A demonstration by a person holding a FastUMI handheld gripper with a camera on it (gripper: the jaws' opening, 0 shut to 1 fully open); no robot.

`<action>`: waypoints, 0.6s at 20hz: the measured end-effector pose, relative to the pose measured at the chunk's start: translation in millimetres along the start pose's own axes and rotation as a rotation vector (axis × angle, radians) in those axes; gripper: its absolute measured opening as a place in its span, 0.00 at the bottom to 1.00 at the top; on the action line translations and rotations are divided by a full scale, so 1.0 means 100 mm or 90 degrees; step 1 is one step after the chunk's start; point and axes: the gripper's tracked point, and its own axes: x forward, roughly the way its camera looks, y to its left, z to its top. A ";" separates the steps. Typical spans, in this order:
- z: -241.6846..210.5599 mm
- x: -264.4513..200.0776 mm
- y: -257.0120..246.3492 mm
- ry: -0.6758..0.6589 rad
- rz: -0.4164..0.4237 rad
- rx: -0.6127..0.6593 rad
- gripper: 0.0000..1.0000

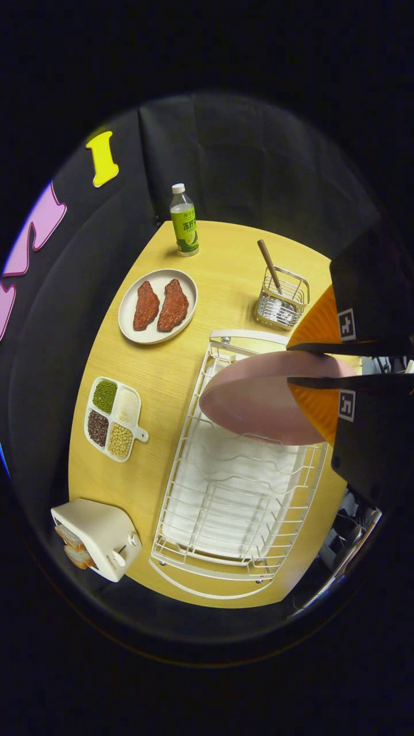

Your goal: Take the plate from the dish rack, then take the spoon from the basket and place it into the plate.

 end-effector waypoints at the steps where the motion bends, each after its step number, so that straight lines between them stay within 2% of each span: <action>1: -0.02 0.00 -0.01 0.003 -0.016 -0.022 0.16; 4: -0.01 -0.09 0.03 0.005 -0.069 -0.088 0.16; 6: 0.18 -0.18 -0.12 -0.028 -0.126 -0.202 0.16; 7: 0.23 -0.32 -0.15 -0.025 -0.145 -0.228 0.14; 8: 0.23 -0.41 -0.16 -0.031 -0.150 -0.224 0.13; 12: 0.16 -0.65 -0.02 -0.058 -0.084 -0.183 0.14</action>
